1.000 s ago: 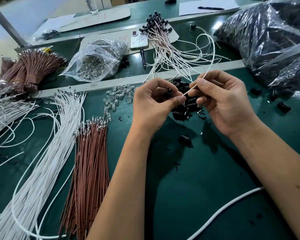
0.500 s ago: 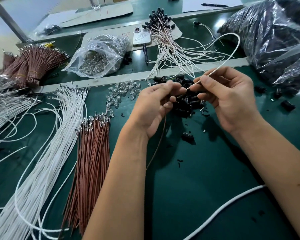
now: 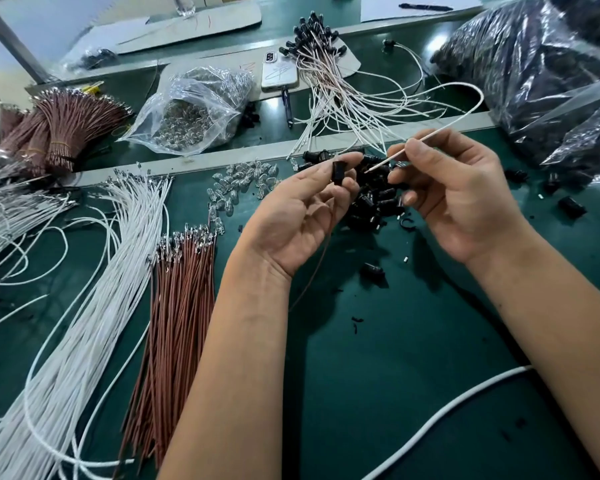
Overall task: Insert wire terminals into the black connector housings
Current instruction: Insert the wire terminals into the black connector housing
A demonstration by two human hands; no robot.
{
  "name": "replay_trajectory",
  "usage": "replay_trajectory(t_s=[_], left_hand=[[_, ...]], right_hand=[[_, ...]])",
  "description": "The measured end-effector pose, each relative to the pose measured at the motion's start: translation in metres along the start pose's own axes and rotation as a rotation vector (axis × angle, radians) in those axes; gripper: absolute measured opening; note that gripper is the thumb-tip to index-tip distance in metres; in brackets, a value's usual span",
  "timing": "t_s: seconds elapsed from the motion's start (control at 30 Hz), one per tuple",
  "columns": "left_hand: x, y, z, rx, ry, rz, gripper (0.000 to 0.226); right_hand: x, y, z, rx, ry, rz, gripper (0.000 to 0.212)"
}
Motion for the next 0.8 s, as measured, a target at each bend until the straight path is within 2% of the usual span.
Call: replay_trajectory(t_s=[0.3,0.37,0.67,0.8], left_hand=[[0.0071,0.0007,-0.0018,-0.040,-0.135,0.024,0.026],[0.0082,0.0017,-0.0027,-0.051,-0.136,0.033,0.020],[0.0069,0.0028,-0.0042,-0.030,0.010,0.087,0.016],[0.0051,0.0042,-0.0041,-0.024,0.047,0.093,0.026]], right_hand=[[-0.0017,-0.0017,0.0024,0.006,0.006,-0.008,0.006],[-0.0014,-0.0016,0.0023,0.007,0.004,-0.010,0.006],[-0.0010,-0.0010,0.0016,-0.010,0.004,-0.022,0.005],[-0.0003,-0.0004,0.0008,-0.017,0.010,-0.019,0.004]])
Point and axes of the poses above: each hand's wrist, its own y-axis away from the middle knuckle, its own z-axis out of the back of the hand, x = y × z, the point moved 3 cm from there along -y, towards the middle knuckle, and after that the axes turned 8 degrees about -x, right-handed, at the moved point
